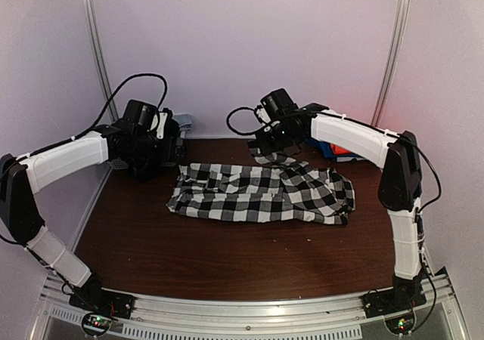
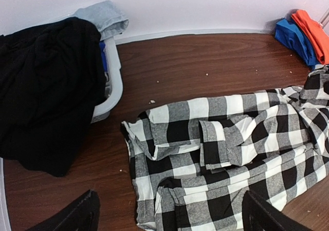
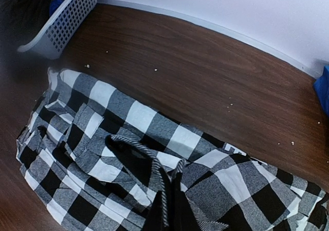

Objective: Fold and stack the mixed laundry pile
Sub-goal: Fold the rectangle-folded shirt at the center of the board.

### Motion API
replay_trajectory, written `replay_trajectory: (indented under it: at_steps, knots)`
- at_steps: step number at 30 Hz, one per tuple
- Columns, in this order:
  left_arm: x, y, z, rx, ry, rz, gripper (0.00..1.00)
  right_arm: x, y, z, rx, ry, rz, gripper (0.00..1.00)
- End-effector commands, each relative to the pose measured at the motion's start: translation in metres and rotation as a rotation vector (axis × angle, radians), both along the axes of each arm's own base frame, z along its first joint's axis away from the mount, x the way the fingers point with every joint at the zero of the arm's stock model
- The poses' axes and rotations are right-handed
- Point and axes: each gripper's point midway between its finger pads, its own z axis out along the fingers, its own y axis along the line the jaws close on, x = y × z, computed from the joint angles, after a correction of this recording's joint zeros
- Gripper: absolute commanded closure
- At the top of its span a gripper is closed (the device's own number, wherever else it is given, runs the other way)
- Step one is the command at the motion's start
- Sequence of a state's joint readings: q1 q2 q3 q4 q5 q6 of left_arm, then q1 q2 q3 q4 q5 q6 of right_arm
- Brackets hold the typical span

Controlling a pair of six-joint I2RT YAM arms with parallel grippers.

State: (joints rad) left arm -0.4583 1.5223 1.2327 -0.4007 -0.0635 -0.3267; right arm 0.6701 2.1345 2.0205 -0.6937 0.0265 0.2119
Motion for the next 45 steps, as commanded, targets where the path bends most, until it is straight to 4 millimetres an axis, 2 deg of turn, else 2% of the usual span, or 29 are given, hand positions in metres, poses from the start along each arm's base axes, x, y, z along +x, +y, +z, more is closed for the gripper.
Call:
replay_trajectory:
  at_steps: [1, 11, 16, 17, 18, 20, 23, 24, 25, 26, 27, 30, 33, 34, 36, 37, 39, 42, 45]
  knots:
    - [-0.009, 0.018, 0.001, -0.029, 0.018, 0.061, 0.02, -0.004, 0.021, -0.014, 0.129, 0.075, -0.056, 1.0]
    - [-0.022, 0.031, -0.017, -0.04, 0.074, 0.09, 0.02, -0.031, 0.108, -0.034, 0.383, 0.222, -0.004, 1.0]
    - [-0.023, 0.03, -0.027, -0.047, 0.099, 0.092, 0.02, -0.031, 0.134, -0.035, 0.487, 0.244, 0.001, 1.0]
    - [-0.022, 0.029, -0.03, -0.051, 0.103, 0.09, 0.02, -0.031, 0.14, -0.031, 0.52, 0.239, 0.013, 0.93]
    - [-0.022, 0.027, -0.033, -0.055, 0.11, 0.087, 0.02, -0.03, 0.148, -0.025, 0.571, 0.231, 0.044, 0.8]
    - [-0.021, 0.023, -0.038, -0.065, 0.125, 0.072, 0.02, -0.031, 0.155, -0.016, 0.609, 0.229, 0.097, 0.59]
    - [-0.021, 0.008, -0.044, -0.106, 0.148, 0.011, 0.02, -0.033, 0.149, 0.002, 0.636, 0.227, 0.16, 0.49]
    - [-0.02, 0.004, -0.045, -0.121, 0.15, -0.005, 0.02, -0.035, 0.143, 0.01, 0.65, 0.224, 0.176, 0.49]
    - [-0.02, -0.003, -0.044, -0.145, 0.15, -0.032, 0.02, -0.036, 0.131, 0.028, 0.662, 0.198, 0.18, 0.49]
    - [-0.018, -0.007, -0.044, -0.157, 0.147, -0.05, 0.02, -0.037, 0.123, 0.025, 0.66, 0.201, 0.182, 0.47]
    - [-0.016, -0.014, -0.044, -0.175, 0.145, -0.079, 0.02, -0.041, 0.113, 0.035, 0.67, 0.187, 0.193, 0.44]
    - [-0.006, -0.038, -0.042, -0.222, 0.158, -0.171, 0.02, -0.044, 0.069, 0.045, 0.662, 0.175, 0.159, 0.44]
    - [-0.003, -0.068, -0.051, -0.242, 0.197, -0.283, 0.02, -0.052, 0.021, 0.026, 0.589, 0.201, 0.083, 0.45]
    - [-0.001, -0.078, -0.061, -0.234, 0.224, -0.315, 0.03, -0.056, 0.005, 0.021, 0.564, 0.207, 0.06, 0.45]
    - [-0.001, -0.087, -0.08, -0.202, 0.3, -0.321, 0.08, -0.064, -0.027, -0.002, 0.489, 0.248, 0.004, 0.46]
    - [0.0, -0.089, -0.089, -0.198, 0.333, -0.308, 0.12, -0.07, -0.043, -0.014, 0.456, 0.265, -0.027, 0.46]
    - [-0.001, -0.089, -0.102, -0.21, 0.376, -0.279, 0.19, -0.077, -0.07, -0.023, 0.429, 0.276, -0.069, 0.46]
    - [-0.006, -0.091, -0.115, -0.244, 0.431, -0.251, 0.28, -0.085, -0.108, -0.031, 0.405, 0.288, -0.135, 0.45]
    - [-0.011, -0.091, -0.13, -0.262, 0.484, -0.225, 0.34, -0.094, -0.138, -0.037, 0.392, 0.3, -0.186, 0.45]
